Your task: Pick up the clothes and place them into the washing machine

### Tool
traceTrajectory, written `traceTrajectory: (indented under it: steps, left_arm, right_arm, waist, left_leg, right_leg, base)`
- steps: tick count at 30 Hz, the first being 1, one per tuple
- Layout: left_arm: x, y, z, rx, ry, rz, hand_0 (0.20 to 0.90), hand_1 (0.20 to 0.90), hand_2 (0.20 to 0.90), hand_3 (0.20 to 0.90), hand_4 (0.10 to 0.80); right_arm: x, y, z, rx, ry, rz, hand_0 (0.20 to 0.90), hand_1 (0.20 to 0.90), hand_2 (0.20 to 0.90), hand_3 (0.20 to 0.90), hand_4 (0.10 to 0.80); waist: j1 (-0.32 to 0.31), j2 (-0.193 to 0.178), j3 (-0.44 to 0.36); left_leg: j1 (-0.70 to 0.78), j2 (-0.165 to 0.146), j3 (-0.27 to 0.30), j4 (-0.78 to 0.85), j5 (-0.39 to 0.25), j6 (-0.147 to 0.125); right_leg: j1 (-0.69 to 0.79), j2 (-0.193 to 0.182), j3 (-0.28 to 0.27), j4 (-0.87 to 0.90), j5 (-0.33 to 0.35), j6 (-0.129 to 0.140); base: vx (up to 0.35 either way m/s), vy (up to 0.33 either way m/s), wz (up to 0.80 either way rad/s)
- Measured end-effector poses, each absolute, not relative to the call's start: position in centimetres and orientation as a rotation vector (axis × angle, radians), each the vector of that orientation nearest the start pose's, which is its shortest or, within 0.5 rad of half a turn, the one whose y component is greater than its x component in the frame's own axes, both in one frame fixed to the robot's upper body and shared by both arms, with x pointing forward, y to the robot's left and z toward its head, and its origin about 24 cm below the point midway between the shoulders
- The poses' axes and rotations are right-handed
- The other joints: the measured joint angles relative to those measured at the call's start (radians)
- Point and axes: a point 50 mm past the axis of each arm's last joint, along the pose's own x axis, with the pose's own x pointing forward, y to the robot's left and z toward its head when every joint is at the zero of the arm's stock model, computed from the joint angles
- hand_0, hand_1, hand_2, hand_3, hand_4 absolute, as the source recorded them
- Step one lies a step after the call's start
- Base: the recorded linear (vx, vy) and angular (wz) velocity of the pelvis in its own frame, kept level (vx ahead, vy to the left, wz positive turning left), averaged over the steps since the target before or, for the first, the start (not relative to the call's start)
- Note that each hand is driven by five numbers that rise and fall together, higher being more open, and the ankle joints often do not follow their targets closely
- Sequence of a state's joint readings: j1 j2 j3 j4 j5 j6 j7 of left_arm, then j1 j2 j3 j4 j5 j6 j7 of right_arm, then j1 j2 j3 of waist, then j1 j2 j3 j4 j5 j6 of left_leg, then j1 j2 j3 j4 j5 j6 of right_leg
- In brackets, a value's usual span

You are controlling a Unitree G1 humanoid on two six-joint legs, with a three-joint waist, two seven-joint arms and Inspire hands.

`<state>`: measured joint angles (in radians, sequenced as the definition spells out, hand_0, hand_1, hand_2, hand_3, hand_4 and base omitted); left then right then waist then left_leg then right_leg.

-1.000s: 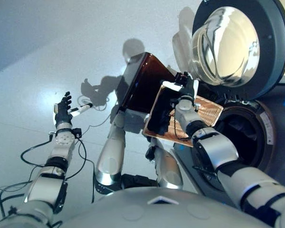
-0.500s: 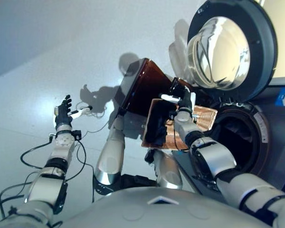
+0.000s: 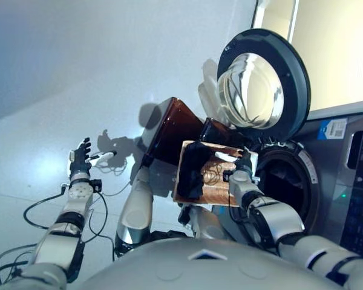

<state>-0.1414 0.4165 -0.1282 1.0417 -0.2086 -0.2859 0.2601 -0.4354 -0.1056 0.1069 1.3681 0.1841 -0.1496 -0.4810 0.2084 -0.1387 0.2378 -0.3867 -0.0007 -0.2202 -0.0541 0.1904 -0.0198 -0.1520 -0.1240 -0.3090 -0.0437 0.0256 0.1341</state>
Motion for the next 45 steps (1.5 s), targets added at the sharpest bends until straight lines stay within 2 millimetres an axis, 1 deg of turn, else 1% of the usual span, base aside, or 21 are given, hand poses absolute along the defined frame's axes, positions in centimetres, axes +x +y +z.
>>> traceTrajectory:
  steps: [1,6,8,11,14,15,17,19,21,27,29,33,42,43,45]
  left_arm:
    - [20.0,29.2,-8.1,0.355,0.569,0.398,0.9,0.9,0.9,0.9,0.8]
    - [19.7,29.1,-8.4,0.351,0.579,0.395,0.9,0.9,0.9,0.9,0.8]
    - [19.6,29.0,-8.5,0.349,0.584,0.394,0.9,0.9,0.9,0.9,0.8]
    - [19.5,29.0,-8.6,0.348,0.591,0.394,0.9,0.9,0.9,0.9,0.8]
    - [19.6,28.8,-8.6,0.347,0.59,0.39,0.9,0.9,0.9,0.9,0.8]
    - [19.7,28.7,-8.6,0.344,0.587,0.389,0.9,0.9,0.9,0.9,0.8]
    - [19.7,28.7,-8.6,0.342,0.584,0.389,0.9,0.9,0.9,0.9,0.8]
    - [19.9,28.7,-8.5,0.342,0.579,0.391,0.9,0.9,0.9,0.9,0.8]
    - [20.2,28.6,-8.3,0.341,0.568,0.39,0.9,0.9,0.9,0.9,0.8]
    - [21.7,28.2,-7.6,0.334,0.525,0.378,0.9,0.9,0.9,0.9,0.8]
    - [22.1,28.1,-7.3,0.331,0.509,0.375,0.9,0.9,0.9,0.9,0.8]
    - [22.5,27.9,-7.0,0.327,0.492,0.372,0.9,0.9,0.9,0.9,0.8]
    - [22.6,27.7,-7.0,0.319,0.479,0.38,0.9,0.9,0.9,0.9,0.8]
    - [22.6,27.7,-7.0,0.315,0.477,0.382,0.9,0.9,0.9,0.9,0.8]
    - [22.6,27.6,-7.0,0.312,0.473,0.384,0.9,0.9,0.9,0.9,0.8]
  right_arm:
    - [23.3,-19.3,-10.7,-0.256,0.78,-0.459,0.9,0.9,0.9,0.9,0.8]
    - [22.9,-19.3,-10.9,-0.269,0.794,-0.453,0.9,0.9,0.9,0.9,0.8]
    - [23.0,-19.2,-10.9,-0.269,0.794,-0.452,0.9,0.9,0.9,0.9,0.8]
    - [23.1,-19.1,-10.8,-0.268,0.791,-0.449,0.9,0.9,0.9,0.9,0.8]
    - [23.6,-19.1,-10.5,-0.267,0.775,-0.449,0.9,0.9,0.9,0.9,0.8]
    - [24.0,-19.0,-10.2,-0.266,0.763,-0.448,0.9,0.9,0.9,0.9,0.8]
    - [24.6,-19.0,-9.9,-0.268,0.747,-0.444,0.9,0.9,0.9,0.9,0.8]
    - [25.3,-18.8,-9.4,-0.269,0.725,-0.439,0.9,0.9,0.9,0.9,0.8]
    - [25.8,-18.7,-9.0,-0.271,0.707,-0.433,0.9,0.9,0.9,0.9,0.8]
    - [27.3,-18.6,-7.8,-0.27,0.657,-0.452,0.9,0.9,0.9,0.9,0.8]
    - [27.5,-18.6,-7.6,-0.27,0.649,-0.457,0.9,0.9,0.9,0.9,0.8]
    - [27.8,-18.6,-7.3,-0.272,0.63,-0.472,0.9,0.9,0.9,0.9,0.8]
    - [27.9,-18.7,-7.1,-0.278,0.628,-0.489,0.9,0.9,0.9,0.9,0.8]
    - [27.9,-18.7,-7.1,-0.278,0.628,-0.49,0.746,0.746,0.746,0.746,0.69]
    - [27.9,-18.9,-7.1,-0.281,0.627,-0.496,0.551,0.551,0.551,0.551,0.551]
  waist:
    - [-0.001,0.001,-0.001]
    - [-0.001,0.01,-0.002]
    - [0.0,0.015,-0.004]
    - [0.003,0.026,-0.001]
    - [0.004,0.049,0.013]
    - [0.004,0.069,0.026]
    - [0.005,0.091,0.044]
    - [0.008,0.109,0.066]
    - [0.014,0.116,0.093]
    - [0.023,0.113,0.154]
    - [0.024,0.112,0.166]
    - [0.023,0.113,0.169]
    - [0.025,0.116,0.171]
    - [0.026,0.117,0.171]
    - [0.025,0.12,0.173]
  left_leg:
    - [0.001,0.001,0.0,0.0,0.0,0.0]
    - [-0.003,0.0,0.0,-0.001,0.0,0.0]
    - [-0.011,0.001,0.0,-0.001,0.001,-0.001]
    - [-0.025,0.0,-0.002,-0.001,0.002,-0.002]
    - [-0.034,-0.001,-0.004,-0.001,0.003,-0.003]
    - [-0.036,-0.002,-0.006,0.0,0.004,-0.004]
    - [-0.039,0.0,-0.006,0.0,0.004,-0.005]
    - [-0.045,0.002,-0.006,-0.001,0.006,-0.007]
    - [-0.047,0.003,-0.006,-0.001,0.006,-0.007]
    - [-0.065,-0.002,-0.012,-0.001,0.009,-0.008]
    - [-0.065,-0.002,-0.016,-0.001,0.009,-0.008]
    - [-0.083,-0.002,-0.021,-0.001,0.01,-0.01]
    - [-0.098,-0.009,-0.037,0.001,0.013,-0.014]
    - [-0.098,-0.01,-0.037,0.001,0.013,-0.014]
    - [-0.098,-0.015,-0.037,0.001,0.013,-0.014]
  right_leg:
    - [0.0,0.0,0.0,0.0,0.0,0.0]
    - [-0.003,0.0,0.0,-0.001,-0.001,-0.001]
    - [-0.013,0.001,0.0,0.0,-0.003,-0.004]
    - [-0.027,0.001,-0.002,0.001,-0.001,-0.001]
    - [-0.033,0.001,-0.006,0.002,-0.001,-0.001]
    - [-0.035,0.001,-0.007,0.002,-0.001,-0.001]
    - [-0.038,0.002,-0.007,0.004,-0.001,0.0]
    - [-0.047,0.004,-0.007,0.006,-0.002,0.0]
    - [-0.049,0.005,-0.008,0.007,-0.002,-0.002]
    - [-0.069,0.0,-0.01,0.021,-0.011,0.001]
    - [-0.068,0.0,-0.012,0.024,-0.015,0.0]
    - [-0.087,0.001,-0.017,0.033,-0.018,-0.001]
    - [-0.104,-0.008,-0.032,0.059,-0.033,0.003]
    - [-0.104,-0.009,-0.032,0.059,-0.033,0.004]
    - [-0.105,-0.014,-0.032,0.063,-0.035,0.006]
  base:
    - [0.0,0.0,0.0]
    - [-0.028,0.007,0.0]
    - [-0.033,0.008,0.0]
    - [-0.059,0.015,0.03]
    - [-0.056,0.017,0.04]
    - [-0.065,0.024,0.04]
    - [-0.031,0.012,0.01]
    - [-0.018,0.012,-0.02]
    - [0.0,0.0,0.0]
    - [-0.016,0.022,0.03]
    - [-0.007,0.015,0.05]
    - [0.006,0.002,0.03]
    - [-0.001,0.009,0.05]
    - [-0.005,0.019,0.05]
    - [0.0,0.0,0.0]
